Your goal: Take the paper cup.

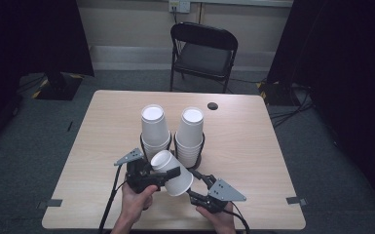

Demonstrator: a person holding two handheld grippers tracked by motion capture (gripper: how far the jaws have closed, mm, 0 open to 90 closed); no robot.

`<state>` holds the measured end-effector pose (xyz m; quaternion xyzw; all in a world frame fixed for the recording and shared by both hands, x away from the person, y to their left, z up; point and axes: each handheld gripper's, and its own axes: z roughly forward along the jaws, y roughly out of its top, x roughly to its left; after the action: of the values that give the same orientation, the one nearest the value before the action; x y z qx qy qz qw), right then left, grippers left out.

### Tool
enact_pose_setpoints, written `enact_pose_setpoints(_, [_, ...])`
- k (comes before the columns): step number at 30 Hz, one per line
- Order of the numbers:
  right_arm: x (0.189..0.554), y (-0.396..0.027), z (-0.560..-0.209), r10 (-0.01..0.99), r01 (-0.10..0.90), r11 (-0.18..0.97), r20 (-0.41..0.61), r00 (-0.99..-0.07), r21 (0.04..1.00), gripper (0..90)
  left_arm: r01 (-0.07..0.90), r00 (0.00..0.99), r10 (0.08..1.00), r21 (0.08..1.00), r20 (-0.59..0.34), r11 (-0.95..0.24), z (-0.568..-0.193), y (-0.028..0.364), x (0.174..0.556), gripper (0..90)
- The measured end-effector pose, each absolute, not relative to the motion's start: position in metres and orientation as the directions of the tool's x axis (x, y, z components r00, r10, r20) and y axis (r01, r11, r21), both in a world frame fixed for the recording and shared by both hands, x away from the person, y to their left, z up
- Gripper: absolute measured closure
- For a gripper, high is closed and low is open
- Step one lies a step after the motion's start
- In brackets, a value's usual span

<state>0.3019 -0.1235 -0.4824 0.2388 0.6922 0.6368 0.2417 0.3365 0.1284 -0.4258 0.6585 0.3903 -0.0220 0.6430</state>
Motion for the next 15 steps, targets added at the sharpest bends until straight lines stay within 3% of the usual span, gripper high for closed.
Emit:
enact_pose_setpoints(5, [0.308,-0.123,-0.481,0.644,0.004,0.034,-0.019,-0.765,0.999,55.8,0.577,0.697,0.413,0.800,-0.586,0.162,-0.422,0.123,0.338,19.7])
enact_pose_setpoints(15, [0.313,-0.119,-0.474,0.653,-0.032,-0.007,-0.019,-0.757,0.999,64.3,0.561,0.706,0.434,0.816,-0.560,0.140,-0.416,0.117,0.332,19.5])
